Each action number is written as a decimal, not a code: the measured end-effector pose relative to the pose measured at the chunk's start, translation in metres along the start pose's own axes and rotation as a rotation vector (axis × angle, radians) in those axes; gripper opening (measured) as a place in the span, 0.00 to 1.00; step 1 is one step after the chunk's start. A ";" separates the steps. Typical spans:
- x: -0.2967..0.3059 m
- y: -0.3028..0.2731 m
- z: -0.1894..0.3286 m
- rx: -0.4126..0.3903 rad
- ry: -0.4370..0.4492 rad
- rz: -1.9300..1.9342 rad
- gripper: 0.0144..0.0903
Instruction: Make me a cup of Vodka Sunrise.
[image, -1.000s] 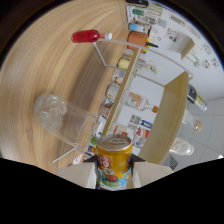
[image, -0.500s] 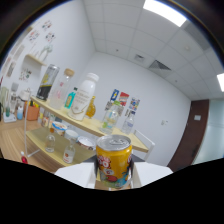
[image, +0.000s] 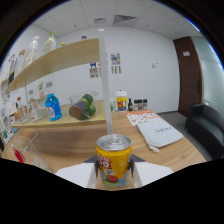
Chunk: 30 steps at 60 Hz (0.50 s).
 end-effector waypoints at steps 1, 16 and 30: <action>-0.001 0.006 0.001 -0.016 0.000 0.000 0.48; 0.001 0.055 0.022 -0.129 -0.018 -0.012 0.48; 0.003 0.058 0.018 -0.146 -0.002 -0.003 0.50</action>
